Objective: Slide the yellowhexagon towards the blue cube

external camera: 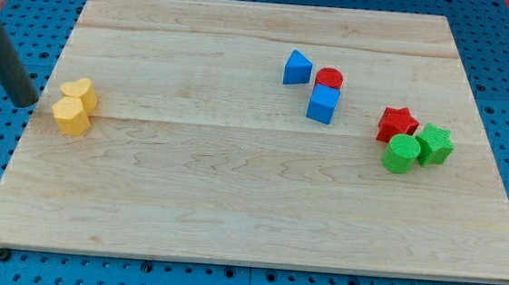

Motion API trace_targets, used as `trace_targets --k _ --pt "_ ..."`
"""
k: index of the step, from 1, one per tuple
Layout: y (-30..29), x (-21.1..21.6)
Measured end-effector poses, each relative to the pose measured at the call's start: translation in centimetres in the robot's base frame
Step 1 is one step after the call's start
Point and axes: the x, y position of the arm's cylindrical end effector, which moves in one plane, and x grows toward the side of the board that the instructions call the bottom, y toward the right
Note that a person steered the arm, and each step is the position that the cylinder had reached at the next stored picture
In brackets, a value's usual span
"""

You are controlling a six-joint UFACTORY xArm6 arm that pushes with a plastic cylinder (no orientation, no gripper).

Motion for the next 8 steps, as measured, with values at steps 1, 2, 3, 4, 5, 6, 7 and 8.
trace_targets --k 1,2,3,4,5,6,7,8 --pt "5.2 0.0" --pt "5.1 0.0" --pt "4.5 3.0" --pt "7.6 4.4" --pt "15.4 3.4" --pt "22.2 3.3" --pt "21.1 3.3" --pt "20.4 3.1"
